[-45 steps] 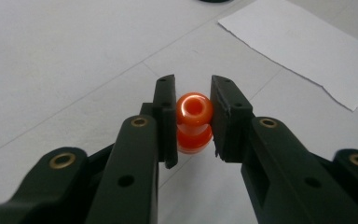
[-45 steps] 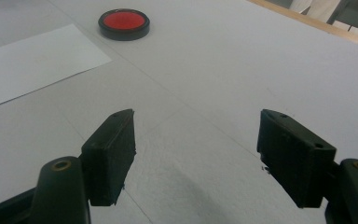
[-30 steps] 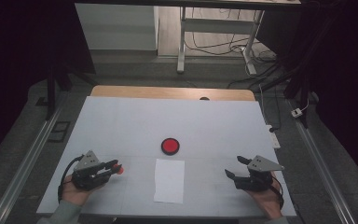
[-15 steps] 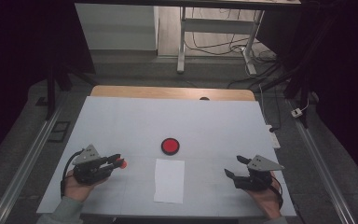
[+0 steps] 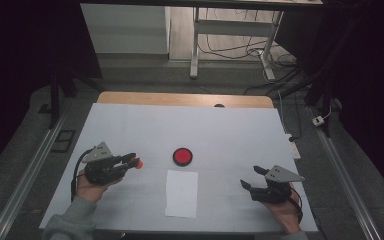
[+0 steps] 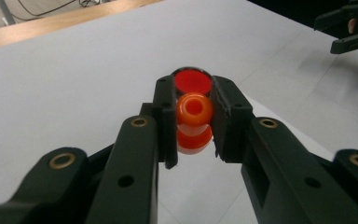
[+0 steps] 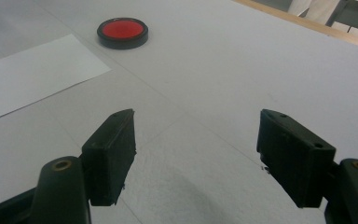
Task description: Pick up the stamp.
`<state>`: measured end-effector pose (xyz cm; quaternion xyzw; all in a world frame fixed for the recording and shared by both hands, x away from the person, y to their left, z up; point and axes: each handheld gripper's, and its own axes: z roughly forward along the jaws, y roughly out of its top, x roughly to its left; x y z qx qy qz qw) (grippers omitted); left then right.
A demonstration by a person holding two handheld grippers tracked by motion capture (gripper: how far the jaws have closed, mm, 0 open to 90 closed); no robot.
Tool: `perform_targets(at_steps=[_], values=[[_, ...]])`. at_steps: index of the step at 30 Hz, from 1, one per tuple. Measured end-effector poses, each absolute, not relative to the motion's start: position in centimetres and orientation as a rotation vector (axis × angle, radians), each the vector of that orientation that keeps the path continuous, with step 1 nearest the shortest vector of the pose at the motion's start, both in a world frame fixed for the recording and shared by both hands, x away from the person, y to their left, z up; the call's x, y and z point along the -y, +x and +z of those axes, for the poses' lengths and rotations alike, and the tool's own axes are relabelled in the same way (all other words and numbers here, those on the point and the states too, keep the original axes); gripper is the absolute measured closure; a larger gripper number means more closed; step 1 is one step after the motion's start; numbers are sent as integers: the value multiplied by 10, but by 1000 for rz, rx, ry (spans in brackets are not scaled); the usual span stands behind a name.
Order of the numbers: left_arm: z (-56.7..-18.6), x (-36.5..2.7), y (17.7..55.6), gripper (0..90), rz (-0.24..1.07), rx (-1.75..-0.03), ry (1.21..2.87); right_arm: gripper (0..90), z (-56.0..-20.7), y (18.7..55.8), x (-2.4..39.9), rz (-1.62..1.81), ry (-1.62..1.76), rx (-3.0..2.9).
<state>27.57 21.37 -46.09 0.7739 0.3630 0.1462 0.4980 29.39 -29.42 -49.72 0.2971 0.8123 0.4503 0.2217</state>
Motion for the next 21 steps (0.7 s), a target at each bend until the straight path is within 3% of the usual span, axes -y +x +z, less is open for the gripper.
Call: perform_targets(at_steps=[21], values=[[-454, -192, 287, 725, 316, -823, 1881, 272, -497, 295, 293, 1242, 815, -2237]])
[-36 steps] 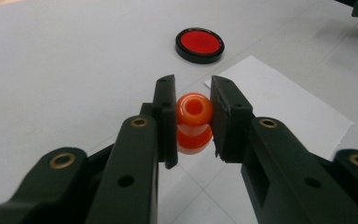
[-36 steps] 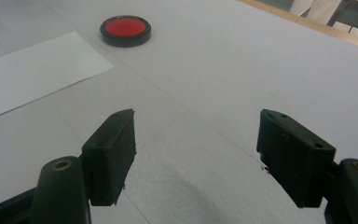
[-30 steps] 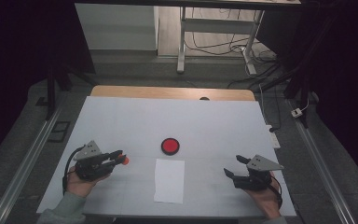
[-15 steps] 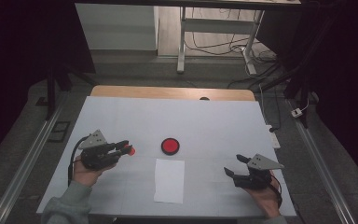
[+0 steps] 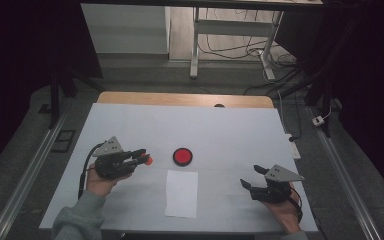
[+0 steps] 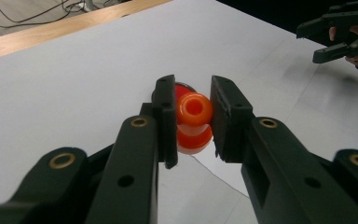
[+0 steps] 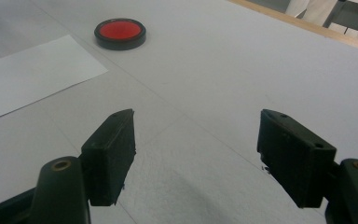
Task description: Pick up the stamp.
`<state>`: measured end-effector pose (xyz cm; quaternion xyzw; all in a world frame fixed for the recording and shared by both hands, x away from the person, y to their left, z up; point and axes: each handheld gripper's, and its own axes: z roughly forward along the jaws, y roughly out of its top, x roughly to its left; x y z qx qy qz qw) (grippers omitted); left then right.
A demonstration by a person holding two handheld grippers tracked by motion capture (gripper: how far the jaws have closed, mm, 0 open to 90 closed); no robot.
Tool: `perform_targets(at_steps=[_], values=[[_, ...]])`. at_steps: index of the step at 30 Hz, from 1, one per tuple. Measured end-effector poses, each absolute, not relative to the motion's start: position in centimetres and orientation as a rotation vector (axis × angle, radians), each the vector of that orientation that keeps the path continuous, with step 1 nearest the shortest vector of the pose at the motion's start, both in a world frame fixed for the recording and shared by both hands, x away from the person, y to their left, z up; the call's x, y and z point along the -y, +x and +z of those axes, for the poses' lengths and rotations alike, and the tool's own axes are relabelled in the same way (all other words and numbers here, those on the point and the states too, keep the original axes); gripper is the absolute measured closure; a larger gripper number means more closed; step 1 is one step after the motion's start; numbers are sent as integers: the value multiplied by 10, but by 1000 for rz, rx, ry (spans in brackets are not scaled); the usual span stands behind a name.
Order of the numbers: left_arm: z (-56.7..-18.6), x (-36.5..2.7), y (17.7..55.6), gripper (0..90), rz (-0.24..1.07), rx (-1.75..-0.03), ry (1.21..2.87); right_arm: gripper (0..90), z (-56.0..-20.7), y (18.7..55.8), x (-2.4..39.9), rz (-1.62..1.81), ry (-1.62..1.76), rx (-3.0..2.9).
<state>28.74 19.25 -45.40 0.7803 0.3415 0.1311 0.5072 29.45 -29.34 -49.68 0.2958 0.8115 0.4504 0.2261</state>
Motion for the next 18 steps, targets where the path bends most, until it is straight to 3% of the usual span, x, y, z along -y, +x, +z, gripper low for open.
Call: perform_targets(at_steps=[18], values=[[-451, -169, 286, 724, 293, -779, 1884, 273, -496, 292, 288, 1249, 800, -2246]])
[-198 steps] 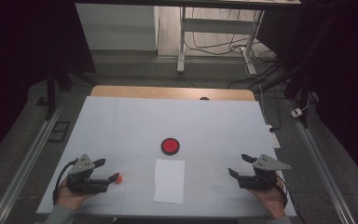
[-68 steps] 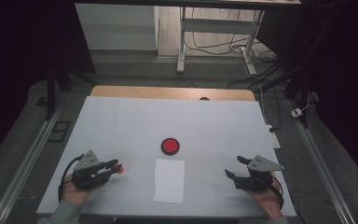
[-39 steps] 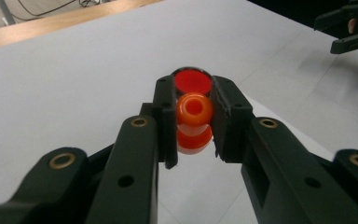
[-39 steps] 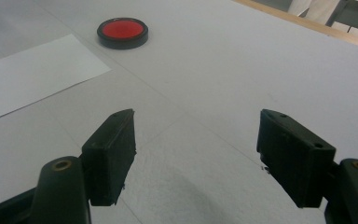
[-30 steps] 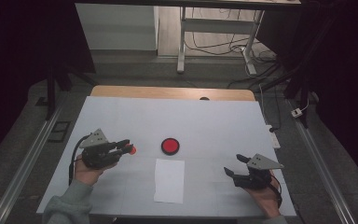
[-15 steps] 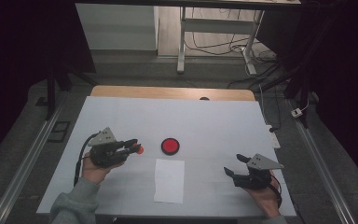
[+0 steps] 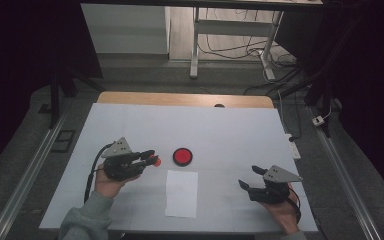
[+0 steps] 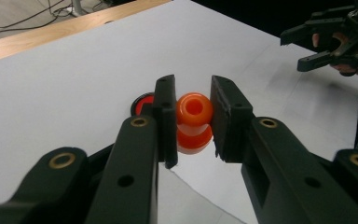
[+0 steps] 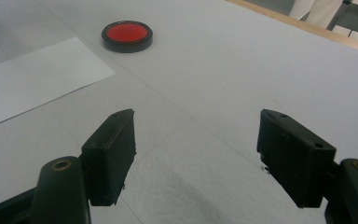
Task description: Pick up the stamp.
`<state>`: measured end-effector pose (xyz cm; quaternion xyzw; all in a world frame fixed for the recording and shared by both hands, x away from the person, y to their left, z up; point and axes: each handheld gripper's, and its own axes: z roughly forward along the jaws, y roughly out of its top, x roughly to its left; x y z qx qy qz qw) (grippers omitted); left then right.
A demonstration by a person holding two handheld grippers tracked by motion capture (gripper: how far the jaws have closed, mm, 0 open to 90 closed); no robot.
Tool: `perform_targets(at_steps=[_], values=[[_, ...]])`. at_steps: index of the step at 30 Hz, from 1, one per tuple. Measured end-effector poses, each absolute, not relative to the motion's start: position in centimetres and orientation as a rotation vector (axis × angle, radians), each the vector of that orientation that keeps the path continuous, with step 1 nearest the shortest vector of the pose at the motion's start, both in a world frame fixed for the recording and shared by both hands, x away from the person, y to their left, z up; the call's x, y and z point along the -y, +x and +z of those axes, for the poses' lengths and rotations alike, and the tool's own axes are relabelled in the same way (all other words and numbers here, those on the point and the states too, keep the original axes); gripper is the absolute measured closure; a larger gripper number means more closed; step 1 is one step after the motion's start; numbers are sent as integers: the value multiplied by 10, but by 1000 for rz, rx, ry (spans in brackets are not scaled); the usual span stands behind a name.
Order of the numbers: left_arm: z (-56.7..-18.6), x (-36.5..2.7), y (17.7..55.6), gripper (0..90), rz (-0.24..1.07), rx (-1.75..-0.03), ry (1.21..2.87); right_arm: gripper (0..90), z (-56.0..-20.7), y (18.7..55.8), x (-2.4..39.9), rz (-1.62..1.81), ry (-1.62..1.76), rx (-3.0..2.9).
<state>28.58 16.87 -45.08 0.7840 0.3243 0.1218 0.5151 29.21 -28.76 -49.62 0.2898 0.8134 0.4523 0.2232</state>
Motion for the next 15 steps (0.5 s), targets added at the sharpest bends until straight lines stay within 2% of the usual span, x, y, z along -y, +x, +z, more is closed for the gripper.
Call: perform_targets(at_steps=[15], values=[[-463, -140, 291, 724, 246, -736, 1926, 279, -497, 291, 285, 1254, 787, -2246]])
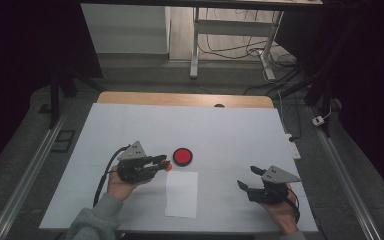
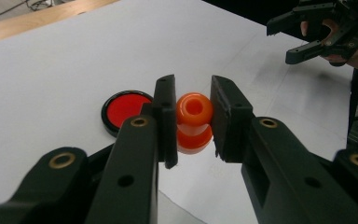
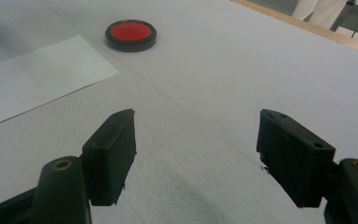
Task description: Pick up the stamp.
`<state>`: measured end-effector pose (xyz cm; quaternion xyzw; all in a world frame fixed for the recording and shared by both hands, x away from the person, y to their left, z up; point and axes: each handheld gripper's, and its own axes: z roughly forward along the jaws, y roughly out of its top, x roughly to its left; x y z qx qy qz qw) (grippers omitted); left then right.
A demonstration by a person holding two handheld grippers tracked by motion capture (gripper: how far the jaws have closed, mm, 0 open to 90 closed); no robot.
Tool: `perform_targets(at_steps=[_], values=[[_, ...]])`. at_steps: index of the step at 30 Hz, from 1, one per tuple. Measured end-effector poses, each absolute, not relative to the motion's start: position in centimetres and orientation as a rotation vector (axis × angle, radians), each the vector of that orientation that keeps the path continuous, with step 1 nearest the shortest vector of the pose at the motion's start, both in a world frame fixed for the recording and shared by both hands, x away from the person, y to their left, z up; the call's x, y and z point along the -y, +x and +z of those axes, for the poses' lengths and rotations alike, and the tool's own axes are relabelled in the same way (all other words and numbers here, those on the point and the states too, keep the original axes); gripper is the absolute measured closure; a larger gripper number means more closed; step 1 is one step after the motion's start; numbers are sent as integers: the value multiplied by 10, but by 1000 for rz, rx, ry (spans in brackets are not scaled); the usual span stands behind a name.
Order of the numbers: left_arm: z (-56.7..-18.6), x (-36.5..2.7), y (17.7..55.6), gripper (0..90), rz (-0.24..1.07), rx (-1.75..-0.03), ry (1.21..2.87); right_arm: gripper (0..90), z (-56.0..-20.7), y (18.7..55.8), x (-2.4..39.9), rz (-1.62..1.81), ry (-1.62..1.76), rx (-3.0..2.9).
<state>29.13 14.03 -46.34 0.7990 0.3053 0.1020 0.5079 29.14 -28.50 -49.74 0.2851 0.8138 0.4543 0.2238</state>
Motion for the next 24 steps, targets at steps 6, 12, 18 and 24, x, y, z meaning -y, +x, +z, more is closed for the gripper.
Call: perform_targets(at_steps=[6, 12, 18, 24], values=[[-467, -133, 292, 724, 233, -730, 1938, 281, -497, 290, 286, 1248, 786, -2248], [-467, -128, 291, 724, 228, -714, 1944, 281, -497, 288, 287, 1243, 787, -2247], [-468, -126, 292, 724, 225, -714, 1946, 281, -498, 289, 286, 1238, 785, -2254], [-468, -125, 291, 724, 228, -712, 1945, 282, -497, 289, 286, 1243, 781, -2251]])
